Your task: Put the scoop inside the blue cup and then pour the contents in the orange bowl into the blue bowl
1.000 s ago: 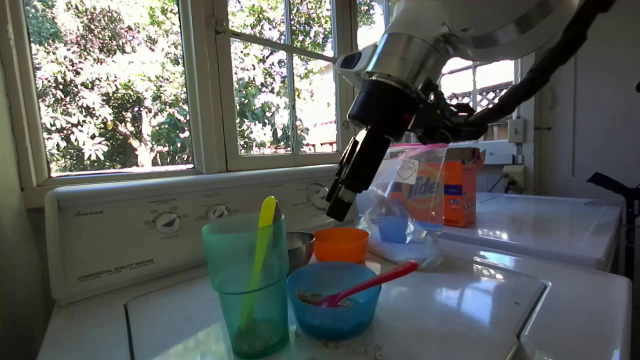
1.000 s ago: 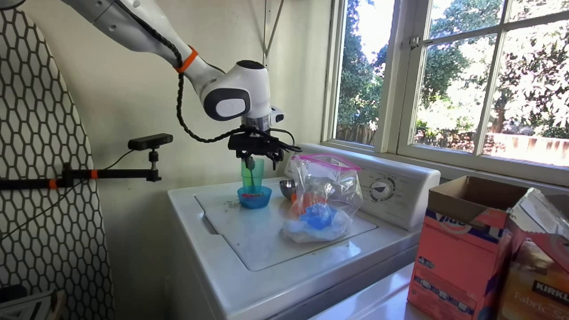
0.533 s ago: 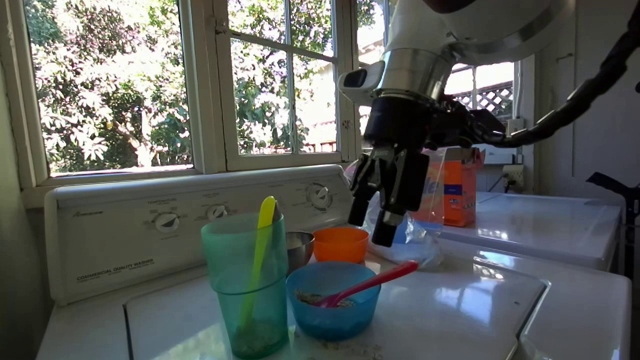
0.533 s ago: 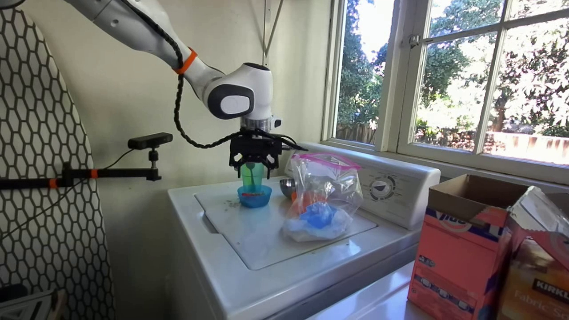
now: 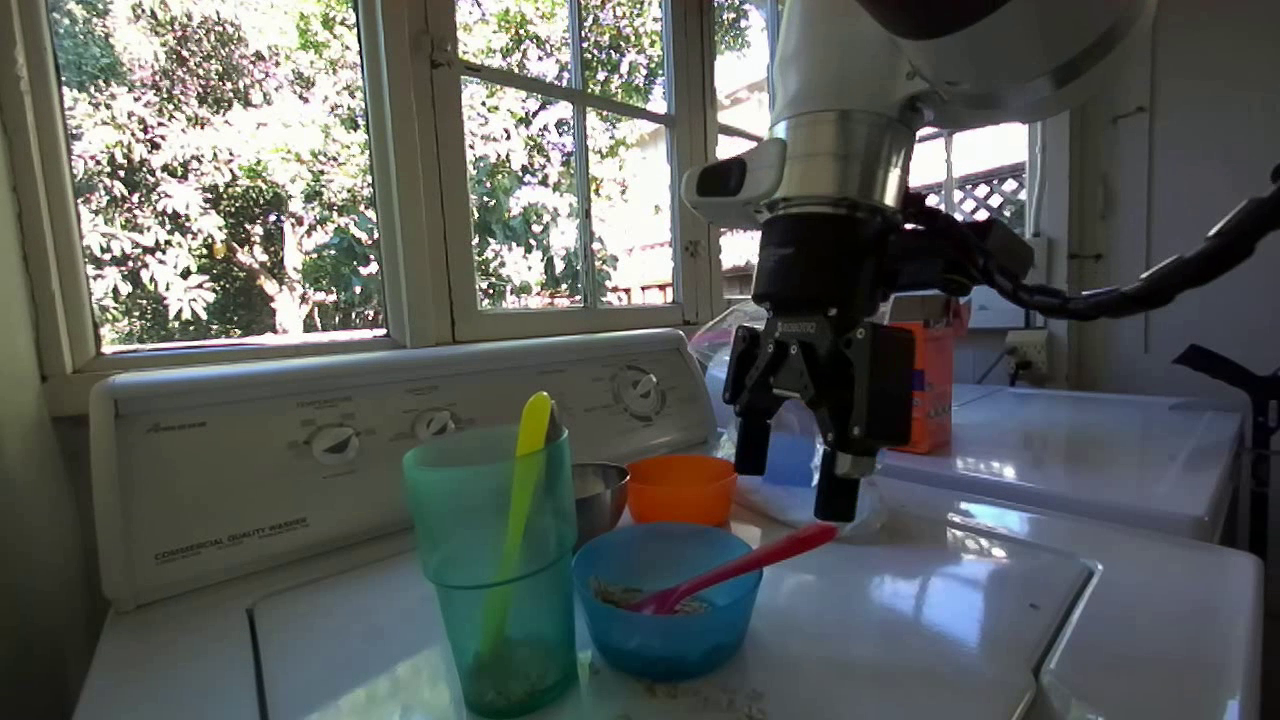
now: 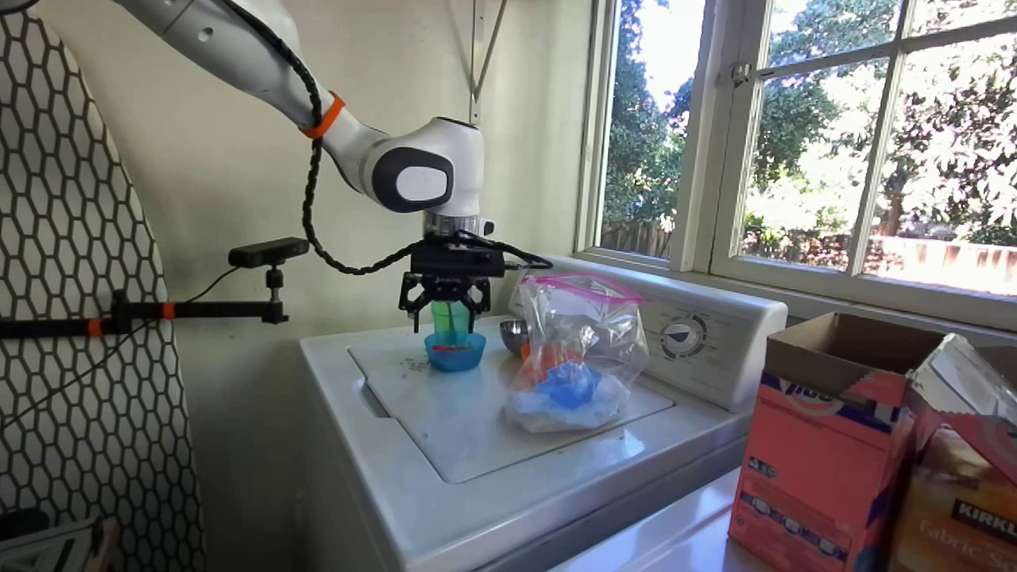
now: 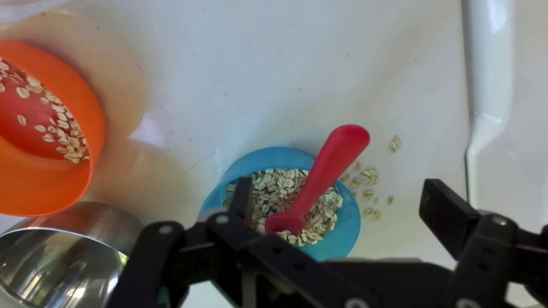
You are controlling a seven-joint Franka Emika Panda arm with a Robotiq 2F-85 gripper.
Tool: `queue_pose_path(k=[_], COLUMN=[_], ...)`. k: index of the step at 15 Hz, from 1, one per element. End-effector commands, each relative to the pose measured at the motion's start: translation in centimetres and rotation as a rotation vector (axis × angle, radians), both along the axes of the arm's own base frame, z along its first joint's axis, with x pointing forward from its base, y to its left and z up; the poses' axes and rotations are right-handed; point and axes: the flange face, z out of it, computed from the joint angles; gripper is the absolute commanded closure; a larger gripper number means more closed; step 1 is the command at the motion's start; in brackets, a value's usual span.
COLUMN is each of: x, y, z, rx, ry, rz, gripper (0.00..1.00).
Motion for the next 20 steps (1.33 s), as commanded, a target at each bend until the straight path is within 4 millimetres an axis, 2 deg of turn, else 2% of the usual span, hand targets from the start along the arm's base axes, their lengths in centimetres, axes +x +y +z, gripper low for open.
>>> queue_pose_path(k=[1,5,8,10,12,18,20], x=[-0.9,-1.2,-1.3,-1.3,-1.1,-0.6,-0.7], y=[-0.1,0.0,0.0,0.1,0.2,0.5,0.4], z=[-1.3,-2.3,-2.8,-3.1,-3.2,-3.4,-3.2], rx=[-0.041,-0.056,-0.071,-0.075,-0.069,-0.077,-0.089], ry=[-0.018,-0.028,-0.029,-0.036,-0.046,-0.085,-0.092], rz=[-0.037,-0.068,-0.060,-0.063,-0.067,-0.076,-0.075], gripper=[0.00,0.01,0.09,0.35,0.53,0.99,0.94])
